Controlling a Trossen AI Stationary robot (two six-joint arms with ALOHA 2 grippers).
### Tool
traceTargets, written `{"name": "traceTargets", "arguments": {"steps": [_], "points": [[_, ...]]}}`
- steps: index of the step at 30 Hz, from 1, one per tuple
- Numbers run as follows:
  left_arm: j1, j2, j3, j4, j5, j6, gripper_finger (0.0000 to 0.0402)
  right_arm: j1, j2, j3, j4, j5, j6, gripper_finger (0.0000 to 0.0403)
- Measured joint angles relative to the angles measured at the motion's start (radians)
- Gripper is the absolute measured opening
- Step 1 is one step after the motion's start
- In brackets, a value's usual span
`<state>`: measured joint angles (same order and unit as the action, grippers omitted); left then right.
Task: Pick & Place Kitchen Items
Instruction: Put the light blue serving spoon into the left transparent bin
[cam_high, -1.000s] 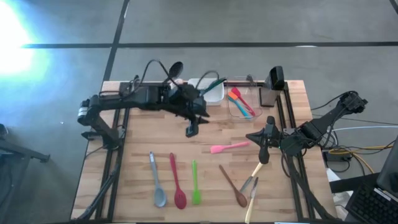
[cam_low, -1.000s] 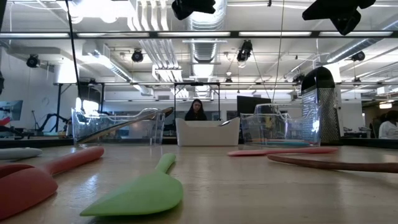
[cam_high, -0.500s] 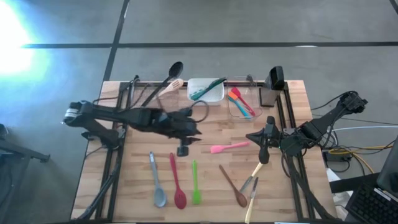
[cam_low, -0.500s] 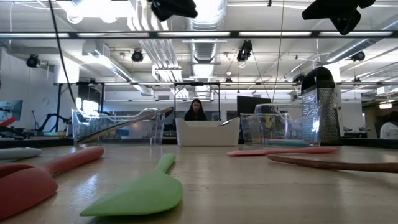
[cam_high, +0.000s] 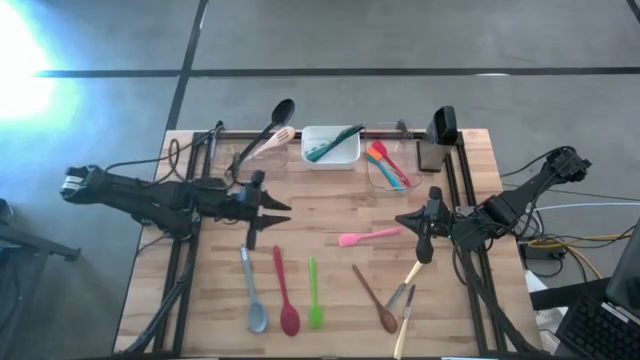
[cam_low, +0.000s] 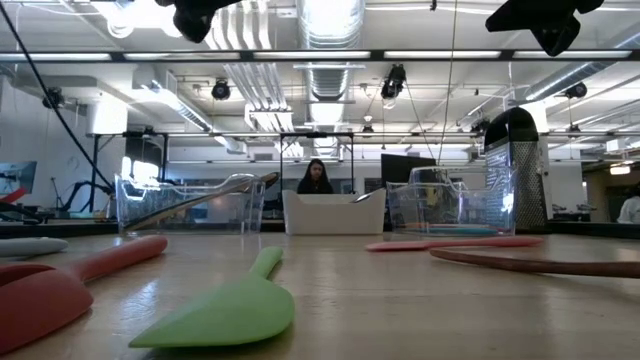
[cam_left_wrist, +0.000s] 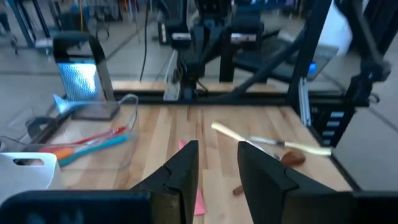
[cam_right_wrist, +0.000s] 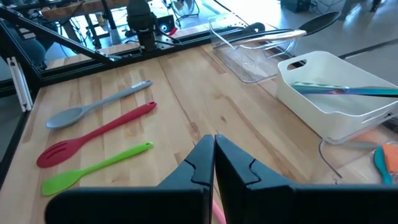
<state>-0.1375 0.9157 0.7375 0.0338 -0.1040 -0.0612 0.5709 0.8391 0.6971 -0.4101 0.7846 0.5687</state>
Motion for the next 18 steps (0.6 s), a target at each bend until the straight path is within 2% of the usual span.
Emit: {"name": "traceTargets", "arguments": {"steps": [9, 18], "points": [[0.000, -0.111, -0.225, 0.220, 0.001, 0.032, 0.0115, 0.000, 0.000, 0.000, -0.003, -0.004, 0.001, 0.0008], [-0.002, -0.122, -0.275, 0.171, 0.029, -0.126, 0.0115, 0.000, 0.000, 0.000, -0.005, -0.007, 0.005, 0.0008]]}}
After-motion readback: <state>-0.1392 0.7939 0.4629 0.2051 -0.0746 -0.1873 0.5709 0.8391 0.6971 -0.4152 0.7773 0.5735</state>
